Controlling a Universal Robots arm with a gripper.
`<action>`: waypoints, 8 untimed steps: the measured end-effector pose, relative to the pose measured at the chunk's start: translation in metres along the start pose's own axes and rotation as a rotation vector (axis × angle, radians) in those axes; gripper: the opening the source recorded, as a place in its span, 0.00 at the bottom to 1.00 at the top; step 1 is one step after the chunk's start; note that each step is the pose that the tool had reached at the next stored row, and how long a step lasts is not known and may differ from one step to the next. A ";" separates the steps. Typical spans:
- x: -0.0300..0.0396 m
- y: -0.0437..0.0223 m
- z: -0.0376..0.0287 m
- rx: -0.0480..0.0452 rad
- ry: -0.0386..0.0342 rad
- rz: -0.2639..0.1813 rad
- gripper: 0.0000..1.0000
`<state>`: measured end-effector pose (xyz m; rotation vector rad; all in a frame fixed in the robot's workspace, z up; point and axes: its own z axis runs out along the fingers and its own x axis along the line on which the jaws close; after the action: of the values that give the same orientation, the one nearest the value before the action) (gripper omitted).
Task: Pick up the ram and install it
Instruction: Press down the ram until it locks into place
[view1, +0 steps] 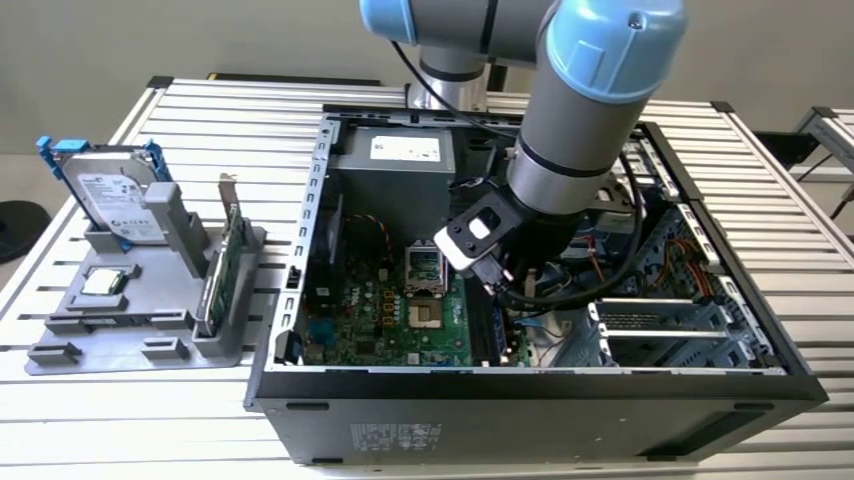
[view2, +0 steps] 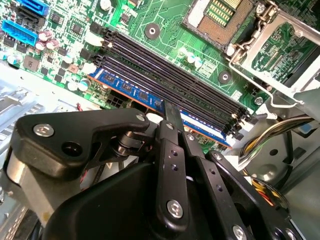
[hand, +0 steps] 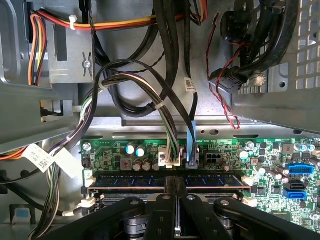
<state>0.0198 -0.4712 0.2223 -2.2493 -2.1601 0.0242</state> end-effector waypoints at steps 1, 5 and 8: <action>0.0001 -0.0001 -0.0042 -0.0002 0.0005 0.000 0.00; -0.0002 -0.0007 -0.0233 0.0006 -0.0023 0.000 0.00; -0.0002 -0.0011 -0.0371 0.0006 -0.0023 0.000 0.00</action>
<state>0.0198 -0.4716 0.2594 -2.2500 -2.1610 0.0274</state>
